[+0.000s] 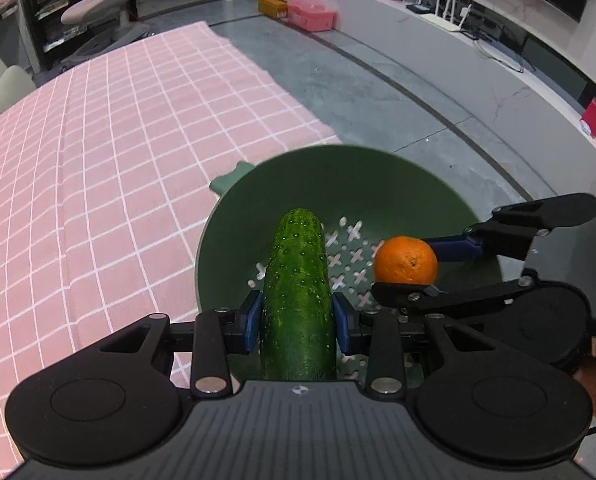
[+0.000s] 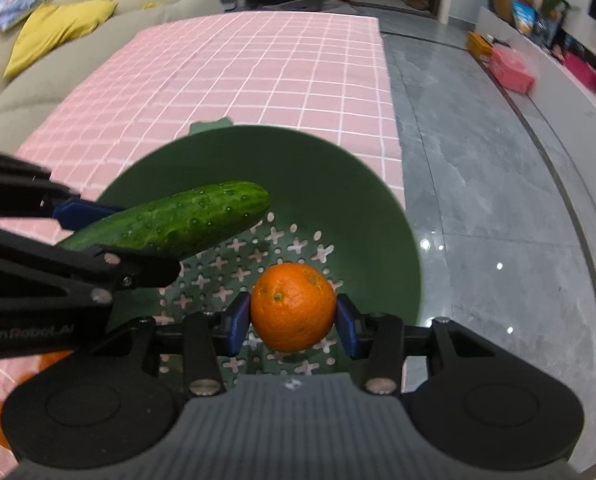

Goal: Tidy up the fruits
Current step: 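Carry the orange in the right tool while the left tool carries the cucumber over the colander, then open the right tool to drop the orange while the left tool drops the cucumber into the colander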

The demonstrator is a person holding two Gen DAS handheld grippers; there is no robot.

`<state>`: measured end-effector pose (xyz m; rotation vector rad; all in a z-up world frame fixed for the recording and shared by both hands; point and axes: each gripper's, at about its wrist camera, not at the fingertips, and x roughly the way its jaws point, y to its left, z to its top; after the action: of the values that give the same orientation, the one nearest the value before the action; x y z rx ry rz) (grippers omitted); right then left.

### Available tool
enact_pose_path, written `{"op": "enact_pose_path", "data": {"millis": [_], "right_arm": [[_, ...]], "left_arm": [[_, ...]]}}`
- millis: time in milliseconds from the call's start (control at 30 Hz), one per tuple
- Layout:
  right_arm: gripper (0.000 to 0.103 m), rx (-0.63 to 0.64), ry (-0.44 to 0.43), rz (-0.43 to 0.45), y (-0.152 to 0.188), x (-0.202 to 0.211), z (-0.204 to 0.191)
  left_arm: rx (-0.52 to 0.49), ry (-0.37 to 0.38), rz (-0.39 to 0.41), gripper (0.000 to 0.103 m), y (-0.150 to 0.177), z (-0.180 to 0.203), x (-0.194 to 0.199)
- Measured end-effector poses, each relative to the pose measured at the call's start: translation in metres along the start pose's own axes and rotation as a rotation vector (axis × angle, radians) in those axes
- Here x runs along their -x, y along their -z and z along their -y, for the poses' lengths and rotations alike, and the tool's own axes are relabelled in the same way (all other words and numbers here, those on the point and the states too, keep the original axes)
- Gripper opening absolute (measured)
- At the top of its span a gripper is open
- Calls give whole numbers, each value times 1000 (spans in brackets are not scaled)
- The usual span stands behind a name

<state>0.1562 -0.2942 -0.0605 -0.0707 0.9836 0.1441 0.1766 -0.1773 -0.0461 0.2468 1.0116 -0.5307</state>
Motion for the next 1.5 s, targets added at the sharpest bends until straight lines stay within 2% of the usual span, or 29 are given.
{"op": "enact_pose_path", "data": {"millis": [100,333,400,433,500,667,833,900,1033,1367,1500], "right_arm": [[42,55,11,-9,2,-4,-8],[44,115,40,-20,5,-4,-19],[50,98,22,-18,4,-1,-18],[57,87,8,-15,3,0,-17],[61,77,8,-10,2,2,-17],[61,33,-8,10,-1,11,-11],[61,-100,-50,65,-8,34,5],[61,-148,-72,85,-9,43,10],[61,-197,-111,116,-7,61,12],[59,-121,-120,177,27,115,-25],[59,-136,-131,174,49,133,-39]], "left_arm": [[23,2,-30,41,2,-5,-5],[-10,-21,-43,41,1,2,-8],[7,-28,-47,46,-1,0,-7],[9,-42,-40,47,-1,0,-5],[8,-64,-21,53,-3,1,1],[52,-53,43,56,-11,-2,25],[177,-29,115,61,-8,-17,63],[222,-11,135,62,4,-26,82],[242,-51,163,63,29,-36,111],[378,-88,179,63,109,-67,153],[353,-102,174,64,136,-68,154]]}}
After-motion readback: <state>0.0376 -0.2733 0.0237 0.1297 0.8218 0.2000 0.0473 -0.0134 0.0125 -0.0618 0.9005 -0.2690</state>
